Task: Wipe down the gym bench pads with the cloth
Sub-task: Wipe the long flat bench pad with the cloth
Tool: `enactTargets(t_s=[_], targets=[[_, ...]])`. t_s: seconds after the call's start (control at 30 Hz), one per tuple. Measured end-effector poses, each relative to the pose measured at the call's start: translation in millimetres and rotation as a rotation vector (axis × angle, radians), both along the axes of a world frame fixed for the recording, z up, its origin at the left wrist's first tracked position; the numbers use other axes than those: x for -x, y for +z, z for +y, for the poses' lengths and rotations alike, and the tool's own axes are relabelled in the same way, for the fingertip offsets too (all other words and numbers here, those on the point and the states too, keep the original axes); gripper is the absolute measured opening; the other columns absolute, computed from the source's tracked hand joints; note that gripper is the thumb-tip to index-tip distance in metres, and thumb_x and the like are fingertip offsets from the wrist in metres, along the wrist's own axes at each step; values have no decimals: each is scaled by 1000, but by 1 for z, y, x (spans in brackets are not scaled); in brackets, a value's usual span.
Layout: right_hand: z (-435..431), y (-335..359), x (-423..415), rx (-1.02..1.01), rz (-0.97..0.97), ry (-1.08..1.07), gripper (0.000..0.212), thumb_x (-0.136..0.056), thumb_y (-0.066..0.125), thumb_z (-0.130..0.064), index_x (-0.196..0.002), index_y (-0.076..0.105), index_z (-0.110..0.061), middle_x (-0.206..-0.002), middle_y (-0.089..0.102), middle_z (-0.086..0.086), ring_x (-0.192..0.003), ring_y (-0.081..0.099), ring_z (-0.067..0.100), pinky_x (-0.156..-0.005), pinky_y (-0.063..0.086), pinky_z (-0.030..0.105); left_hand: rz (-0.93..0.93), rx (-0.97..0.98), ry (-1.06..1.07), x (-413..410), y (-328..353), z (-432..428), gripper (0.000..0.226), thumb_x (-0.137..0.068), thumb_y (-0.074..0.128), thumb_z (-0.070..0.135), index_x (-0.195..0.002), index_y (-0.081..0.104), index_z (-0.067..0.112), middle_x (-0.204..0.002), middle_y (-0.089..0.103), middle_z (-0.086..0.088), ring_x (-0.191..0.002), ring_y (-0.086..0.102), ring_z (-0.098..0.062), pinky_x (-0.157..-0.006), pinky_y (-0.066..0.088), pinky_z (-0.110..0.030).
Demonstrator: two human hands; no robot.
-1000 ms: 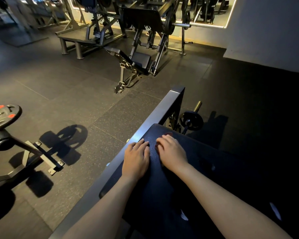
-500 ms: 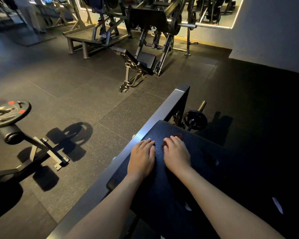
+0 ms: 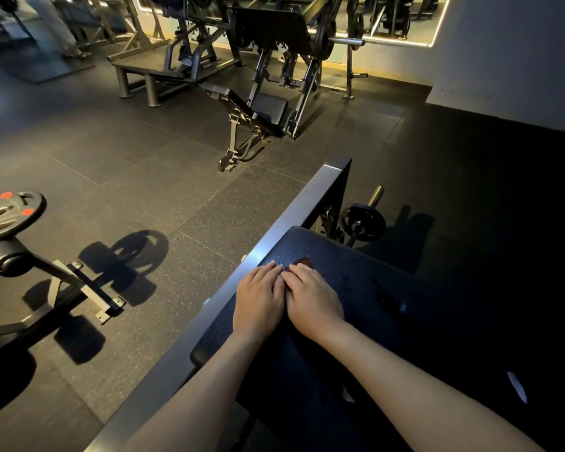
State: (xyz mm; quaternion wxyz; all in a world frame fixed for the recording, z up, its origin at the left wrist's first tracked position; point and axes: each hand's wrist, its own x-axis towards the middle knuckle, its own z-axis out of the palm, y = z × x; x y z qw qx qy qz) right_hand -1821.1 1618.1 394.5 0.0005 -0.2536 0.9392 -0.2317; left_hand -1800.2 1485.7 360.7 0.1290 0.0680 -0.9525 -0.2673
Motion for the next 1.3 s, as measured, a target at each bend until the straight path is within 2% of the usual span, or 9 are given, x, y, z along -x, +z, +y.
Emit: enactTargets(t_s=[0.13, 0.23, 0.3, 0.47, 0.67, 0.87, 1.07, 1.2, 1.3], targets=[[23, 2, 41, -61, 19, -56, 34, -105, 41, -25, -135, 55, -18, -144, 50, 1, -138, 37, 18, -113, 25, 31, -149, 89, 43, 13, 10, 10, 40, -106, 35, 38, -141, 54, 34, -158, 39, 10, -139, 34, -23, -112, 20, -39], [35, 2, 69, -64, -4, -272, 33, -105, 40, -25, -135, 53, -18, -146, 46, 3, -140, 32, 20, -111, 23, 31, -214, 82, 45, 29, 14, 15, 40, -107, 33, 40, -144, 48, 39, -161, 32, 13, -137, 29, -24, -112, 17, -41], [19, 0, 66, -46, -17, -269, 34, -104, 41, -24, -135, 53, -18, -148, 44, 4, -142, 29, 21, -113, 19, 31, -210, 81, 56, 34, 12, 17, 40, -107, 32, 41, -144, 47, 41, -161, 32, 14, -136, 29, -24, -112, 17, -41], [6, -3, 74, 8, -64, -20, 35, -104, 42, -25, -135, 56, -17, -147, 47, 2, -141, 33, 18, -112, 23, 27, -134, 35, 62, 34, 3, 13, 40, -107, 34, 40, -144, 49, 37, -156, 40, 13, -130, 36, -21, -111, 20, -37], [3, -3, 115, 46, -120, -213, 32, -101, 45, -26, -128, 60, -19, -134, 56, 1, -129, 46, 24, -106, 39, 37, -112, 58, 73, 36, -1, 14, 46, -106, 30, 45, -141, 56, 30, -152, 47, 13, -127, 40, -22, -108, 27, -38], [18, -3, 67, 23, -36, 72, 35, -102, 48, -27, -135, 57, -21, -141, 53, -1, -133, 43, 18, -108, 36, 33, 13, -142, 51, 33, 3, 8, 49, -101, 29, 44, -128, 67, 29, -132, 64, 14, -114, 49, -14, -100, 26, -23], [55, -10, 84, 25, -82, -323, 37, -100, 48, -26, -136, 55, -19, -142, 52, 2, -132, 44, 23, -108, 34, 34, -34, -26, -25, 15, -6, 5, 57, -99, 25, 53, -130, 67, 28, -141, 60, 9, -128, 49, -18, -113, 30, -34], [27, -8, 35, 4, 33, -263, 32, -94, 58, -23, -124, 62, -14, -130, 59, 9, -124, 51, 31, -106, 39, 42, 10, -20, -17, 0, -5, 6, 54, -98, 30, 49, -126, 70, 25, -136, 64, 6, -126, 52, -19, -110, 29, -30], [5, -6, -5, 45, 54, -136, 28, -93, 58, -21, -120, 63, -15, -127, 60, 7, -123, 51, 27, -107, 38, 41, 82, -40, -7, -13, -5, 4, 45, -96, 39, 39, -119, 74, 20, -124, 71, 1, -115, 60, -23, -105, 39, -34]])
